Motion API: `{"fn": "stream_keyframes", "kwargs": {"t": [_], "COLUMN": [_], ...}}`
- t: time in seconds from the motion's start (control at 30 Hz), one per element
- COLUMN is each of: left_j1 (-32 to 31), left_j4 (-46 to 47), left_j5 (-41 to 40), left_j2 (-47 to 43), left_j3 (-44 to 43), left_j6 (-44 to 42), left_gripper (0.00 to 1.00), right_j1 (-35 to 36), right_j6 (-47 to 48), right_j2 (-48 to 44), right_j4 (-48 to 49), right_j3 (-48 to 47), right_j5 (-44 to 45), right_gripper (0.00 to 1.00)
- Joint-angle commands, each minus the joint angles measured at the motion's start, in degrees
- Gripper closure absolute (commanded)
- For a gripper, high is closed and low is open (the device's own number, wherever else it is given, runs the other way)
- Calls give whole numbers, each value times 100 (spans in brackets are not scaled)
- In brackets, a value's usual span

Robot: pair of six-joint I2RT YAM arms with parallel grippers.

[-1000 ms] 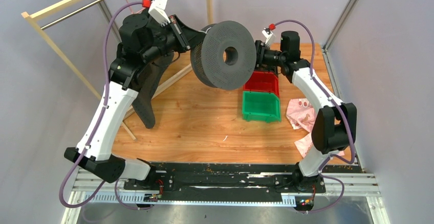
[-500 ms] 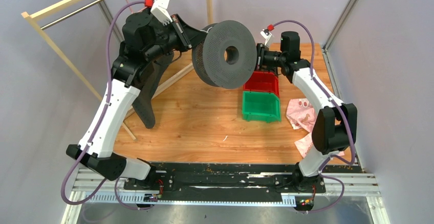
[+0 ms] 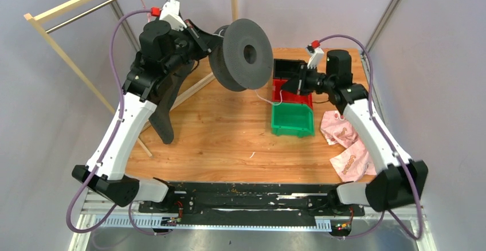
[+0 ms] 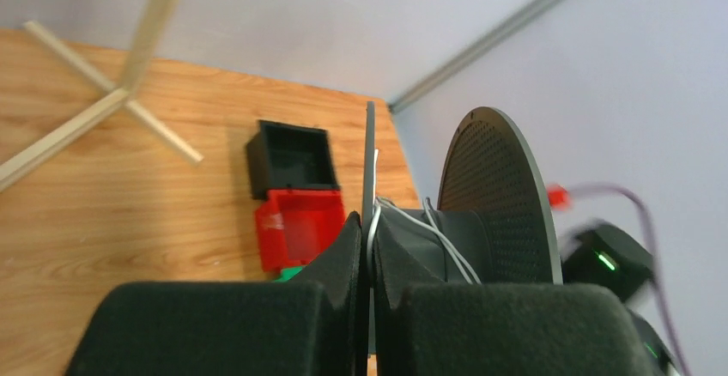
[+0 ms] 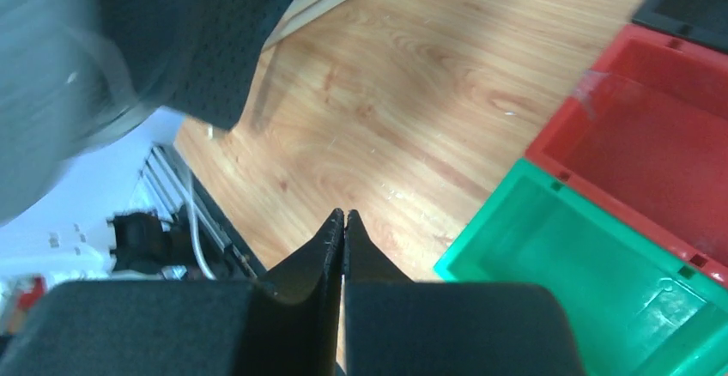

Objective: Wrap the cables

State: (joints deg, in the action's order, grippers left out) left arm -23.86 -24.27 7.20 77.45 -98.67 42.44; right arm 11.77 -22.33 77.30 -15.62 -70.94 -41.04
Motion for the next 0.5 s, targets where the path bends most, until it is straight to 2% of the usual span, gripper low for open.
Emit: {"fn": "stream_keyframes", "kwargs": {"t": [0.0,0.1,0.17,0.33,0.47], "left_j1": [-34,-146,-258,-724,-931], "left_j4": [132,10,-41,-1,-16], "left_j5": [-1428,-1825,-2008,-2259,-1726], "left_j2": [-234,-126,-27,234,384], "left_j3": [256,316,356,465,597], "left_j6": [302,65,-128,-1029,-1725], "left_gripper": [100,100,100,100,100], "right_j1": [1111,2037,2345,2590,2594], "right_j6": [1051,1427,1523,1534,1829], "right_j2": [-919,-1263,-1272,-717,-217], "right_j4": [-947,-1057,-1030,-754,-348], "right_j3": [18,-324,-685,-1870,-2694], "right_j5": [1160,1450,1415,1226,1493], "right_gripper": [99,99,99,99,99]}}
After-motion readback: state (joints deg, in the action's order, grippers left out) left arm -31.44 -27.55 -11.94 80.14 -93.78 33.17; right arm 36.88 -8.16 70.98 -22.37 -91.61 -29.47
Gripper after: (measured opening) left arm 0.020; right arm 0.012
